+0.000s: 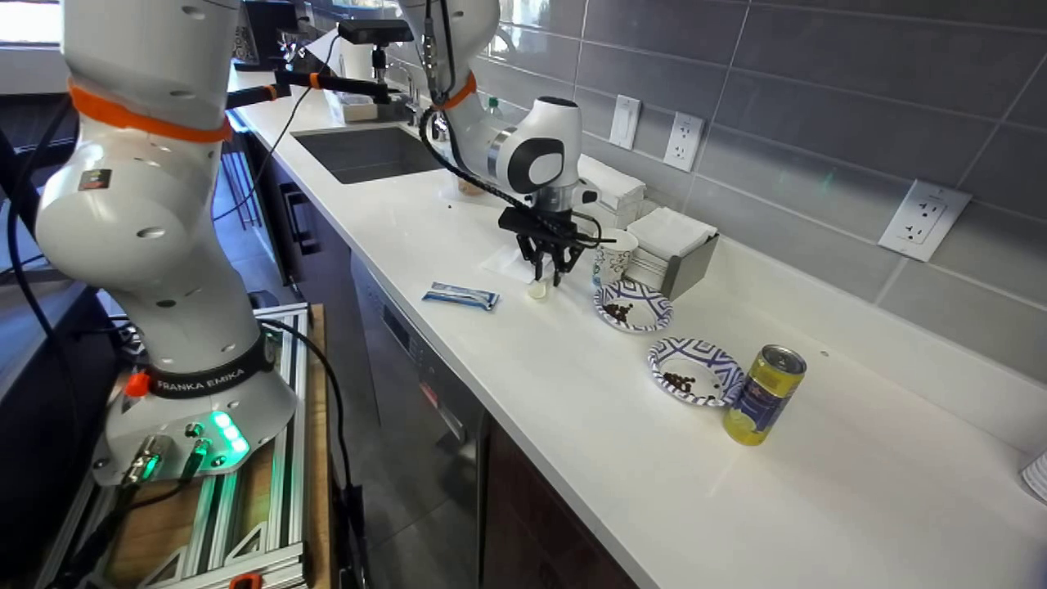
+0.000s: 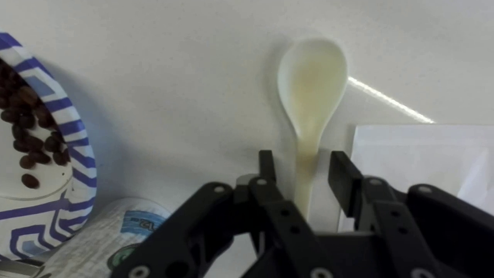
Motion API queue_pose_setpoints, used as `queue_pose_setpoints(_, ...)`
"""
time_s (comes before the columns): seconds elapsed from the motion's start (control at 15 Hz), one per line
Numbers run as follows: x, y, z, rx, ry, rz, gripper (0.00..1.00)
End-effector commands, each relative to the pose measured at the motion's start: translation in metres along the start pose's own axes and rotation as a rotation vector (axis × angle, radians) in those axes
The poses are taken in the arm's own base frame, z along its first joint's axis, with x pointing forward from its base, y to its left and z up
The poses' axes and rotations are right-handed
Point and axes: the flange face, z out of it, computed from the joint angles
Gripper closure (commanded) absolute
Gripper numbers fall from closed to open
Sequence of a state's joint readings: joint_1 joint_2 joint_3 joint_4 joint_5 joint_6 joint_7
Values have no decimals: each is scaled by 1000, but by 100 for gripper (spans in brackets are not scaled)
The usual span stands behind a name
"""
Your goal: Put one paper towel on the counter, then place the white spoon on it
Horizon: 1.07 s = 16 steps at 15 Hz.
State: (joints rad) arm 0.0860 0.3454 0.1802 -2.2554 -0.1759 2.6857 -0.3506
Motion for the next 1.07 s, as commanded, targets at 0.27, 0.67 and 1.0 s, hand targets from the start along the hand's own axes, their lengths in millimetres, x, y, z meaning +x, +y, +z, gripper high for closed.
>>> queue_pose_setpoints(0.27, -1, -5, 0, 27, 8, 0, 94)
queue_pose_setpoints(0.67, 25, -24, -37, 10, 62, -49, 97)
queue_pose_setpoints(1.0, 55, -51, -29, 62, 103, -105, 97)
